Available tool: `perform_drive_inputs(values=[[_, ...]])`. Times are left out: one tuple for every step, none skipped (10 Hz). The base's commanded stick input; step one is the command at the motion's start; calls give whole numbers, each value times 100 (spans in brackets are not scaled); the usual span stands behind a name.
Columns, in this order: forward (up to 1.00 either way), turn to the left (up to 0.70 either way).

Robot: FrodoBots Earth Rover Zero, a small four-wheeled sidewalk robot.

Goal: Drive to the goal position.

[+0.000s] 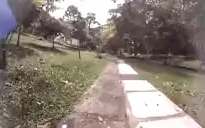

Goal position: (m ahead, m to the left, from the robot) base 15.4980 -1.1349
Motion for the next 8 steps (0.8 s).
perform_drive_inputs(values=[[50,-6],[50,-17],[50,-27],[50,-37],[50,-48],[50,-2],[50,0],[50,0]])
